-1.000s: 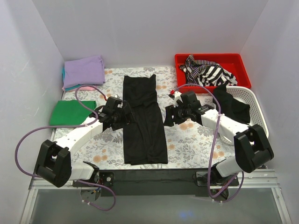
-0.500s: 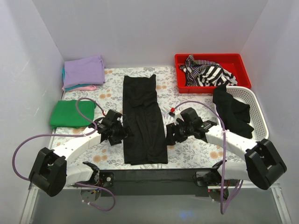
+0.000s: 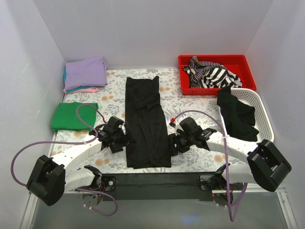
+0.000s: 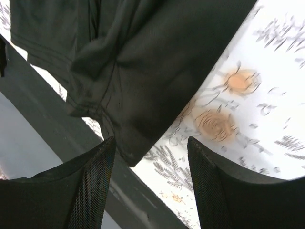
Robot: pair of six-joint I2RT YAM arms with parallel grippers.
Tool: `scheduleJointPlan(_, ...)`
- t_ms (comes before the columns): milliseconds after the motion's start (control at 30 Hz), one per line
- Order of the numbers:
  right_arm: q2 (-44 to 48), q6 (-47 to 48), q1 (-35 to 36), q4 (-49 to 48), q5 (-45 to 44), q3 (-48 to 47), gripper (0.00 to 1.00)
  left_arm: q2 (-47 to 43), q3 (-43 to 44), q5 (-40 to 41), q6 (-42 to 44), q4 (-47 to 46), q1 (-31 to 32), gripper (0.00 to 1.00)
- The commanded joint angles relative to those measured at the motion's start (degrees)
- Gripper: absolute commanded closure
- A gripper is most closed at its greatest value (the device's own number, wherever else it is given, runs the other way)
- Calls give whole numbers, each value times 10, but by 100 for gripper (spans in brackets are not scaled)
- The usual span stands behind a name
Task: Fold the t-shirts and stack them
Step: Fold the tshirt
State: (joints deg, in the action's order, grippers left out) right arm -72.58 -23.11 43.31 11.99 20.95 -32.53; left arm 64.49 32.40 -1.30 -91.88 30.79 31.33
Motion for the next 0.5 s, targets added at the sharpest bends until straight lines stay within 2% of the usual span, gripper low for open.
scheduleJointPlan(0,23,-37,21,-8,1,12,33,-29,-21,-17,-23,22,13,14)
scheduleJointPlan(167,33,-68,44,-21,-12,34,32,-40,-39,-21,-50,27,56,13)
scheduleJointPlan(367,-12,-77,80,-40,-29,20,33,17,-27,-8,-69,12,115,13)
scheduleJointPlan(467,-40,-79,92,-36,-51,6,42,37,-28,3,-73,12,131,17)
